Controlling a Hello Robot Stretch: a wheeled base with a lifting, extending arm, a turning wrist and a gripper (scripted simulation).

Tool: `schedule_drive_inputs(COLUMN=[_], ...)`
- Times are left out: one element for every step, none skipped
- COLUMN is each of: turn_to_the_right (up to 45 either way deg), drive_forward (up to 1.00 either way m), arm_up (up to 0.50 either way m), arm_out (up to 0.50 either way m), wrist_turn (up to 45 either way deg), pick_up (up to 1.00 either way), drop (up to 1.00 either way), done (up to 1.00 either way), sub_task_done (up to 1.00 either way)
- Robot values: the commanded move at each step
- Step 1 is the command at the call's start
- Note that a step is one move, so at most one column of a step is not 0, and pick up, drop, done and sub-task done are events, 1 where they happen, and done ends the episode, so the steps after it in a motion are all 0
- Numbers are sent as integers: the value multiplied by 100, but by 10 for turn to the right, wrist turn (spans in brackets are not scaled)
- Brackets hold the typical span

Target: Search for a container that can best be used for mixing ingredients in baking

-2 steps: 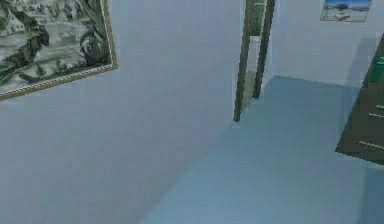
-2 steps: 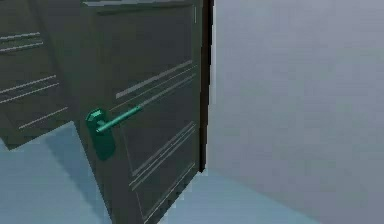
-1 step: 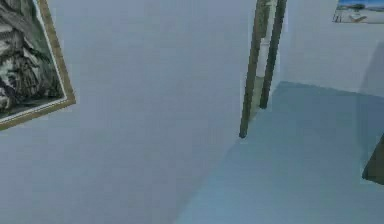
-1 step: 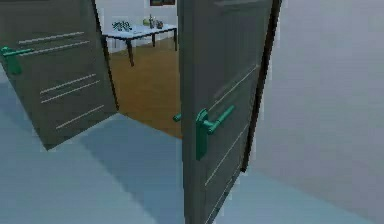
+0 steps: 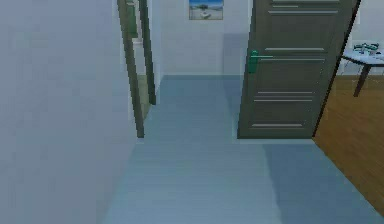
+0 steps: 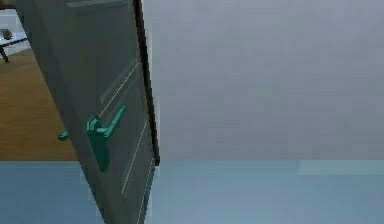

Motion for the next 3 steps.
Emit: schedule_drive_inputs(turn_to_the_right=[0, 180, 0], drive_forward=[45, 0, 45], arm_up=[0, 0, 0], arm_out=[0, 0, 0], wrist_turn=[0, 0, 0], pick_up=[0, 0, 0], drop=[0, 0, 0], done=[0, 0, 0], sub_task_done=[0, 0, 0])
